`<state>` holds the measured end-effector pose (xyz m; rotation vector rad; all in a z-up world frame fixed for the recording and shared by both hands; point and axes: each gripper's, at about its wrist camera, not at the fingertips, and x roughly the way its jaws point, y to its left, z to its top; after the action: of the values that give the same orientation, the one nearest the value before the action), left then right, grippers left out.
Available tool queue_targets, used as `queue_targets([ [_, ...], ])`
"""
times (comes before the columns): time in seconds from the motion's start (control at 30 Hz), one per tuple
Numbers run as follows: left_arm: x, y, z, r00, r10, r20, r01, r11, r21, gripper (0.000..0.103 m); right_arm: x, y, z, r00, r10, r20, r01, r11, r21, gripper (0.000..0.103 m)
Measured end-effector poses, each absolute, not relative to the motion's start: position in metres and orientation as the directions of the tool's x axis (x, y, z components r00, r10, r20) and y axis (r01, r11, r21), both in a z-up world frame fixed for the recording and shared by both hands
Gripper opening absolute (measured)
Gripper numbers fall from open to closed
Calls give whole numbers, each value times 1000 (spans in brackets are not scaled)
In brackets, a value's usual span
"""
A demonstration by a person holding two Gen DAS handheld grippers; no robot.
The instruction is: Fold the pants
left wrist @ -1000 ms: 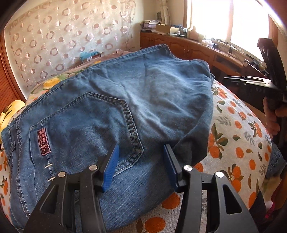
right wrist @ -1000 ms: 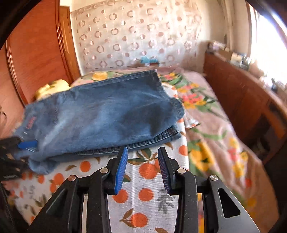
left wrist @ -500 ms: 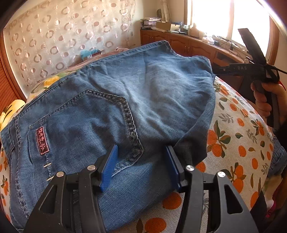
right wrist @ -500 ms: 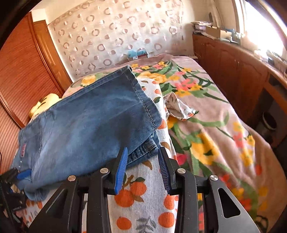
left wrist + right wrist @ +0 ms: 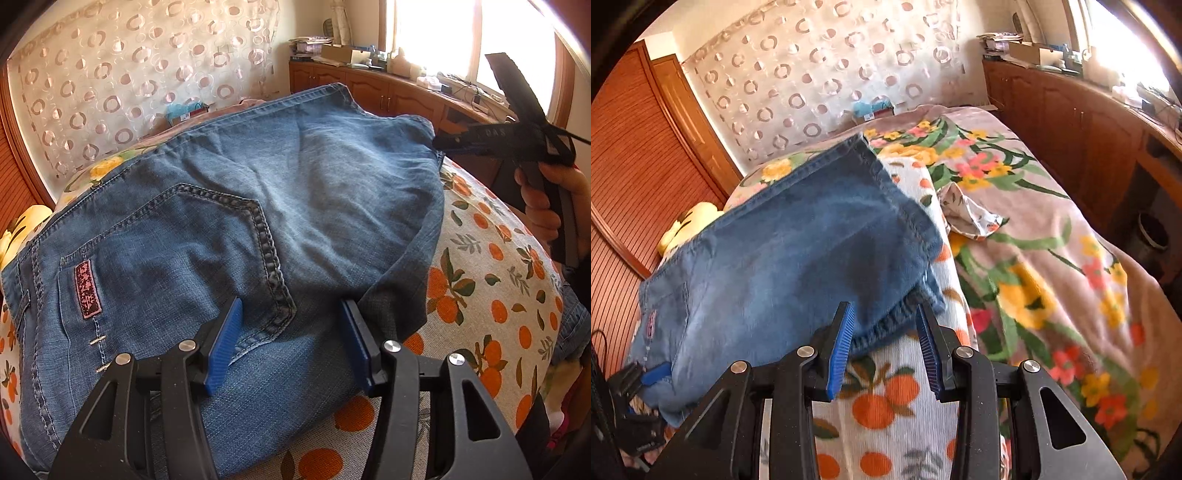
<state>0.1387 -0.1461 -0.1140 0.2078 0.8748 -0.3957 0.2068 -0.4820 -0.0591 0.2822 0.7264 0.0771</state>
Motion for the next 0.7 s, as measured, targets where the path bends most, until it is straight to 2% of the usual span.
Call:
queue_targets([
  [0.37, 128, -128, -96, 607, -279, -744, 390, 920, -27, 55, 248, -488, -63, 724, 153, -673, 113, 936, 334, 36],
  [0.5, 120, -107, -79, 639, -262, -723, 363, 932, -18, 55, 248, -480, -54, 743, 127, -657, 106, 947, 304, 10],
  [0.57, 117, -94, -75, 652, -250, -716, 346, 938, -12, 55, 243, -470, -46, 760, 143, -634, 70, 952, 298, 5],
  [0.7, 112, -61, -67, 681, -214, -700, 282, 959, -18, 55, 237, -435, -24, 782, 198, -591, -35, 961, 276, 3],
])
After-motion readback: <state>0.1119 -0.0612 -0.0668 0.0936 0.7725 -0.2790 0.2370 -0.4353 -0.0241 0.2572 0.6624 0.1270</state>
